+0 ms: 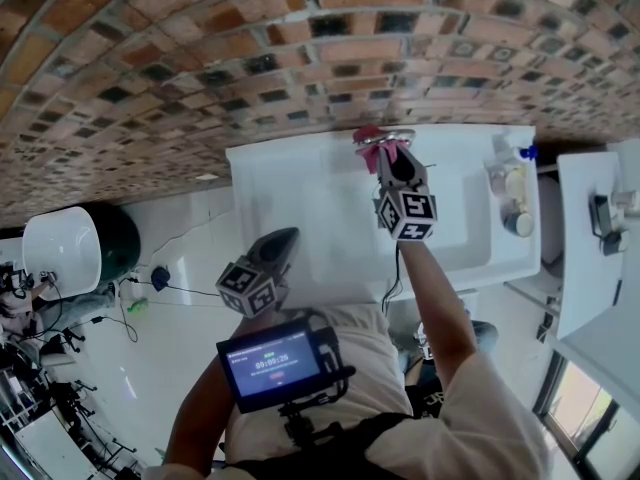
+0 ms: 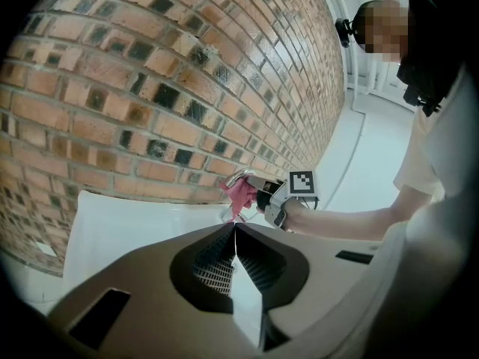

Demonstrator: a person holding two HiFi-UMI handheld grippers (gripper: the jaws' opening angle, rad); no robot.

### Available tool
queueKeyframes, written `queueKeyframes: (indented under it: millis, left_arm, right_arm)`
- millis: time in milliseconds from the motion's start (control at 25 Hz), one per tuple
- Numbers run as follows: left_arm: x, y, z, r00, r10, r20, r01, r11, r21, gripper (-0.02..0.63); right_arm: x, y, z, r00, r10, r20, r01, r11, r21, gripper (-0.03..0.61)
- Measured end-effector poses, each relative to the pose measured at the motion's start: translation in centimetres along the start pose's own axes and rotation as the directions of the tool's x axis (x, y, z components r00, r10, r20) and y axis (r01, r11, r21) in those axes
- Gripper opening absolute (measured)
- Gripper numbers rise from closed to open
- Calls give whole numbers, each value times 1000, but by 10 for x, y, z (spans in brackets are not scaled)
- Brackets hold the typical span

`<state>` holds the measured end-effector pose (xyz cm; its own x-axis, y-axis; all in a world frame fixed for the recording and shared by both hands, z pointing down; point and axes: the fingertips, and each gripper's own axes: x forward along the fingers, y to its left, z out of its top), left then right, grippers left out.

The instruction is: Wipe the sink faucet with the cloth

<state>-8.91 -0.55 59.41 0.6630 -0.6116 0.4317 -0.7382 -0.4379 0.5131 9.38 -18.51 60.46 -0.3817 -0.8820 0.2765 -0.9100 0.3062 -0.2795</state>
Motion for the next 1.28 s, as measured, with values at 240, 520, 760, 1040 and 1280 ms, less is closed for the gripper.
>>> queueKeyframes:
  millis: [240, 520, 760, 1040, 1280]
  left_arm:
    - [-1, -3, -2, 1000, 1, 2, -1, 1000, -7, 3]
    - [-8, -9, -5, 1000, 13, -5, -13, 1000, 2, 3]
    - [-28, -9, -17, 998, 56, -27, -56, 998, 14, 3]
    - [-55, 3, -22, 998, 70, 5, -70, 997, 25, 3]
    - [-89, 9, -9, 996, 8, 88, -10, 1000, 22, 3]
  right_arm:
    - [5, 28, -13, 997, 62, -51, -70, 983, -169, 78]
    - [16, 30, -40, 995, 73, -71, -80, 991, -108, 78]
    - [27, 45, -64, 988, 111, -104, -100, 990, 101, 78]
    - [-3, 73, -42, 988, 147, -41, -137, 973, 183, 78]
    - [-87, 105, -71, 981, 166, -104, -150, 978, 144, 78]
